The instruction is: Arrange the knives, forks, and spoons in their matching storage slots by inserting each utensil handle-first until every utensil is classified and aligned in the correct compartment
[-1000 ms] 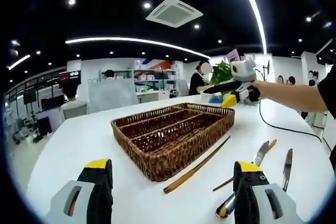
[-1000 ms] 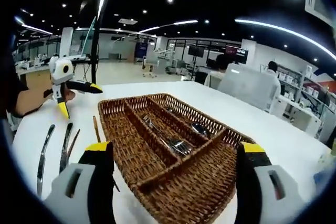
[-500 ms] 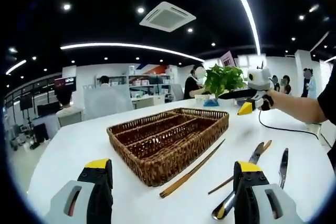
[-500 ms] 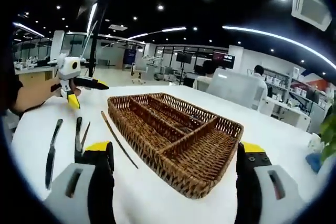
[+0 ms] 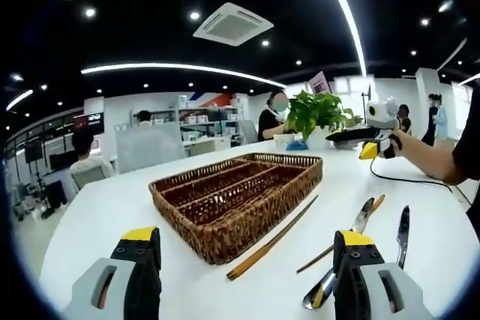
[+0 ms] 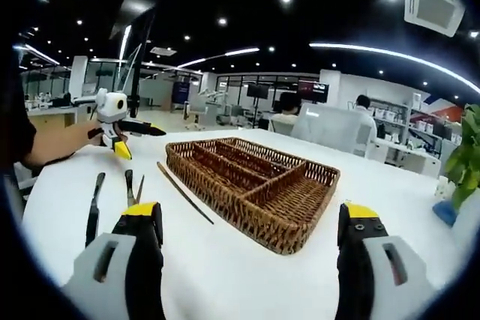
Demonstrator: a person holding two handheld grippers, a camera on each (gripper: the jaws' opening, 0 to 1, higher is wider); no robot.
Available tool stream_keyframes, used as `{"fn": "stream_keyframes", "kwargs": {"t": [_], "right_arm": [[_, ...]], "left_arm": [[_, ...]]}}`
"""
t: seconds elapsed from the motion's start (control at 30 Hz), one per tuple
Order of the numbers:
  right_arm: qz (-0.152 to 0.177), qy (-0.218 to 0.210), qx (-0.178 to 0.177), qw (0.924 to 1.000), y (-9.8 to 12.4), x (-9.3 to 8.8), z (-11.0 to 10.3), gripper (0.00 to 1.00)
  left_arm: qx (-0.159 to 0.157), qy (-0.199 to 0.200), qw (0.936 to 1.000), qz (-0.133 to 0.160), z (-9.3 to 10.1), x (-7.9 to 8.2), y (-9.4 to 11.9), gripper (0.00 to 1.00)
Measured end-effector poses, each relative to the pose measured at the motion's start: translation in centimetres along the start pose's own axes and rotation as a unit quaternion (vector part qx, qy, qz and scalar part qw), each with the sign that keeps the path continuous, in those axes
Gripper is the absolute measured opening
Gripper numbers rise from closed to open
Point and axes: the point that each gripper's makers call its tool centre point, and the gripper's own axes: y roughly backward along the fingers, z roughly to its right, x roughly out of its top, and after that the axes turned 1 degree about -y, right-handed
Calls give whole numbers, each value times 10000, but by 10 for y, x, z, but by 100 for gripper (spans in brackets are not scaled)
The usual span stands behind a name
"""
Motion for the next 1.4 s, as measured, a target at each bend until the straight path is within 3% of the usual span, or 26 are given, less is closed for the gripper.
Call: {"fn": "stream_keyframes", "kwargs": {"t": [0.27,0.43,0.73,0.87,1.07,1.13,1.23,1.4], "right_arm": [[15,66,-117,9999,0,1,8,100],[-28,-103,16,9999,-2,-4,8,100],[-99,-37,219,9997,-5,-5,4,100],[-115,-21,271,9996,-6,4,6,100],[-17,52,344,9994,-6,34,11,100],[34,-7,253,9997,-3,29,16,100],[-255,88,124,9996,-5,5,21,100],[-38,-83,463,9989,-4,7,2,100]], "left_arm": [[-14,-9,9999,-125,0,-5,-2,100],[-18,-103,9995,-285,4,-6,-4,100],[-139,-210,9988,-418,10,-5,0,100],[-195,-237,9988,-382,11,-2,4,100],[-134,-212,9993,-264,7,5,8,100],[-121,-190,9993,-292,7,3,8,100],[-128,-180,9991,-372,6,-1,6,100],[-237,-263,9986,-404,13,-1,5,100]]}}
